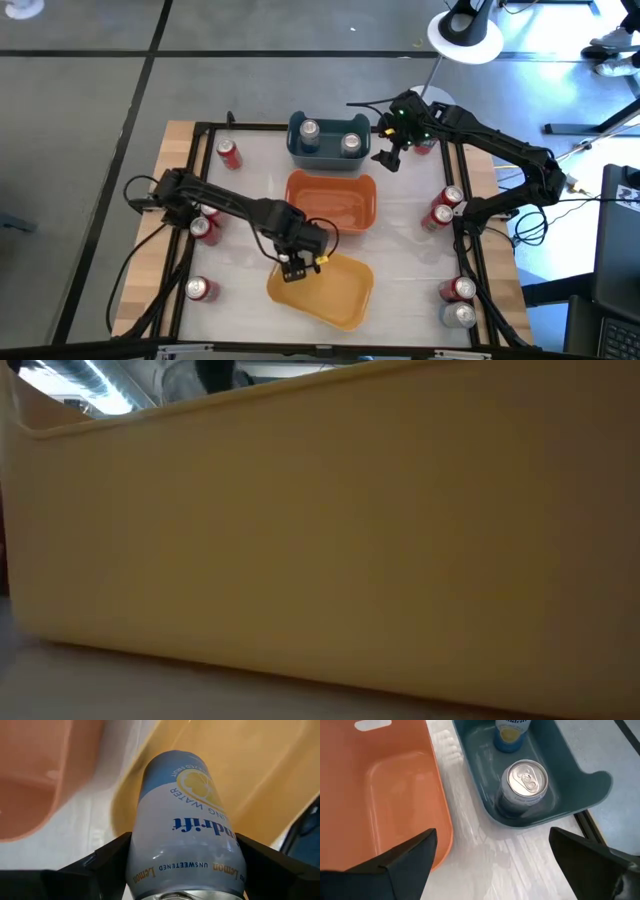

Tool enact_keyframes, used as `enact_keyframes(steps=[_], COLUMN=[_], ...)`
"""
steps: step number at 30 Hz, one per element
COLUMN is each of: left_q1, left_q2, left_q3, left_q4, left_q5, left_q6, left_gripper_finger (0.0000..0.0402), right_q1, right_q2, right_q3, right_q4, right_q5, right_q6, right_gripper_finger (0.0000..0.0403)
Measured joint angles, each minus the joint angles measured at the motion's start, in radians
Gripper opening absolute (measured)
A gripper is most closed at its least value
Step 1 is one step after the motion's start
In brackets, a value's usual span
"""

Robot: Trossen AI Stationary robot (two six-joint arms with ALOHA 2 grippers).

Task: Sort soda cans
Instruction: Put the left blue soda can into the yellow bin, then put the blue soda can into the yellow bin

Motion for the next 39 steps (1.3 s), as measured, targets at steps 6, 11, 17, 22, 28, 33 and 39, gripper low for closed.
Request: enact_keyframes(steps=[6, 11, 17, 22, 28, 33, 39], left_q1=[-0.009, -0.009, -0.006, -0.002, -0.001, -0.001, -0.02], left_q2=[0.079, 0.136, 0.142, 0.117, 0.083, 0.057, -0.057], left_q3=[0.0, 0.002, 0.002, 0.0, 0.0, 0.01, 0.007], left_q4=[-0.047, -0.054, -0.064, -0.077, -0.025, -0.103, -0.12], left_q5=[0.009, 0.007, 0.008, 0.006, -0.011, -0.026, -0.169], left_q6=[0.026, 0.047, 0.049, 0.059, 0.072, 0.072, 0.105], left_gripper_finger=[0.0291, 0.0291, 0.0341, 0.0373, 0.0374, 0.0368, 0.0367], right_q1=[0.0, 0.0, 0.001, 0.001, 0.001, 0.001, 0.002], right_q2=[0.0, 0.0, 0.0, 0.0, 0.0, 0.0, 0.001], right_q3=[-0.018, -0.056, -0.072, -0.072, -0.072, -0.072, -0.037], right_q4=[0.0, 0.008, 0.015, 0.025, 0.047, 0.047, -0.046], right_q5=[0.0, 0.0, 0.0, 0.0, 0.0, 0.0, 0.0], right_q6=[0.0, 0.0, 0.001, 0.0, 0.0, 0.0, -0.003], right_gripper_finger=[0.0383, 0.0383, 0.0383, 0.0383, 0.0383, 0.0383, 0.0383])
